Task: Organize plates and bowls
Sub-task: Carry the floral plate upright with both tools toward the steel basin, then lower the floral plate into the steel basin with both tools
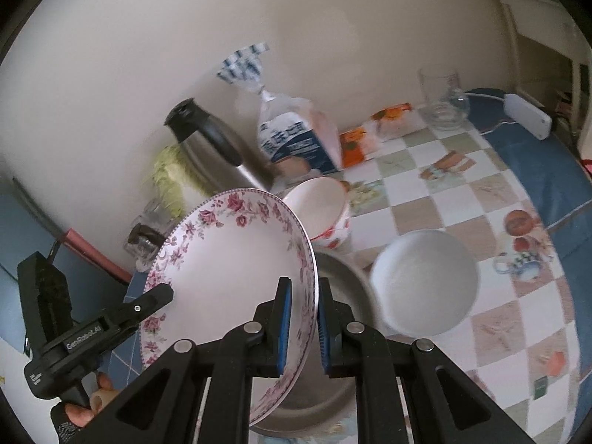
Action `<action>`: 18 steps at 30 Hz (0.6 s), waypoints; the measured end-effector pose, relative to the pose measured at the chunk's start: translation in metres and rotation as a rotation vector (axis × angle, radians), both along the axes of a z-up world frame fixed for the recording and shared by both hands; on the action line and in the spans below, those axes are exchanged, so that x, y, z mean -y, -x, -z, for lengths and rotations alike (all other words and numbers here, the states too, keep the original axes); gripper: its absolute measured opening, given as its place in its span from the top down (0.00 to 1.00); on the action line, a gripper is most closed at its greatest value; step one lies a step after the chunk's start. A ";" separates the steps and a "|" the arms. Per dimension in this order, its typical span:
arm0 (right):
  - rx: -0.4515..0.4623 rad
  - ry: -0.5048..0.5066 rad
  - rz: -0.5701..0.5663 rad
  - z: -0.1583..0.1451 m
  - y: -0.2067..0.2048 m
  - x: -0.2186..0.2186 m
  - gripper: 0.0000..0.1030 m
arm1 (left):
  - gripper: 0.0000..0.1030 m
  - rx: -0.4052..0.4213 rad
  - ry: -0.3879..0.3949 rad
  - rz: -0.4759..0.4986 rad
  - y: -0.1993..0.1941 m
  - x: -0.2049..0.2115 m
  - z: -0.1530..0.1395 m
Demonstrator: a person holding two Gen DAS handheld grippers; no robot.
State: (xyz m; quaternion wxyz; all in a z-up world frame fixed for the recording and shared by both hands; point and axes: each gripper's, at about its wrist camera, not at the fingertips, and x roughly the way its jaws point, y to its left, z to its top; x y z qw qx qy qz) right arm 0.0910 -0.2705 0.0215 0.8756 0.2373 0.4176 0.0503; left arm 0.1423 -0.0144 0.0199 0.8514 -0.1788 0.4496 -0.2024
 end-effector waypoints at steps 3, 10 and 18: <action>0.002 -0.008 -0.023 0.001 -0.004 -0.012 0.86 | 0.82 -0.006 0.015 -0.021 -0.002 -0.015 0.002; -0.018 -0.016 -0.053 0.009 -0.014 -0.035 0.87 | 0.82 -0.029 0.038 -0.064 -0.006 -0.038 0.009; -0.079 0.004 -0.041 0.029 -0.021 -0.032 0.87 | 0.82 -0.082 0.011 -0.050 -0.013 -0.029 0.031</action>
